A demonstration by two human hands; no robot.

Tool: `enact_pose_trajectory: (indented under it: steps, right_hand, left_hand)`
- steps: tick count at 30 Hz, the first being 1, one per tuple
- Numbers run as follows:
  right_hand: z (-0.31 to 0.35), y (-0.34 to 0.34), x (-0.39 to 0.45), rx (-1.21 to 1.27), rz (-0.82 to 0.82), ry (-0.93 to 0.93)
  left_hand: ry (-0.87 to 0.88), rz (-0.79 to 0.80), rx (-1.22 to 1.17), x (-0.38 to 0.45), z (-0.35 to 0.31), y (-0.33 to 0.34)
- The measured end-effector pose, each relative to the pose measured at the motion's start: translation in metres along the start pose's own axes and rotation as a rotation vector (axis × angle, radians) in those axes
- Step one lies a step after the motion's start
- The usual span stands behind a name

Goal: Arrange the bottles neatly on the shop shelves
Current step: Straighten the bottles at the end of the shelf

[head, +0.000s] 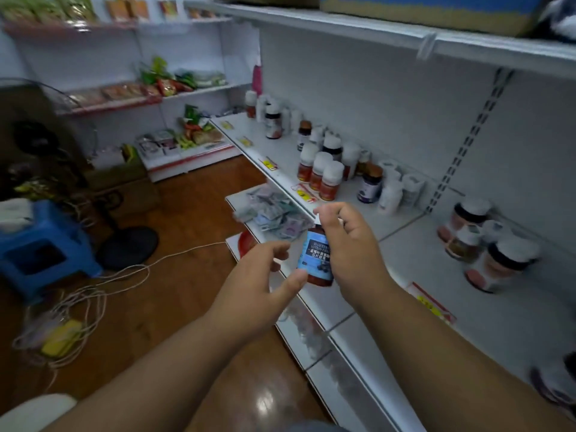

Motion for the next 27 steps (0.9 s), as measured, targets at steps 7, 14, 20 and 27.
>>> enact_pose_trajectory:
  steps: [7,14,20,27]
  right_hand:
    - [-0.044,0.072,0.124,0.044,0.143,0.118]
    - [-0.046,0.145,0.248,-0.014,0.273,0.061]
    - [-0.075,0.212,0.324,-0.077,0.290,-0.003]
    - [-0.108,0.259,0.415,-0.091,0.080,0.051]
  left_hand:
    - [-0.082,-0.033,-0.034,0.100,0.069,-0.029]
    - [-0.140,-0.114,0.013,0.206,0.129,-0.096]
    - [-0.164,-0.093,0.022,0.276,0.202,-0.127]
    - [-0.017,0.077,0.062,0.397,0.279,-0.168]
Point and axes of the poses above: each hand's wrist, its own x-axis towards the middle knuckle, its own y-axis out of the palm, z = x × y, the point moved 6 cm from there along x, towards the middle knuckle, and after that the axes turned 2 degrees about x, right-handed, at the moved point
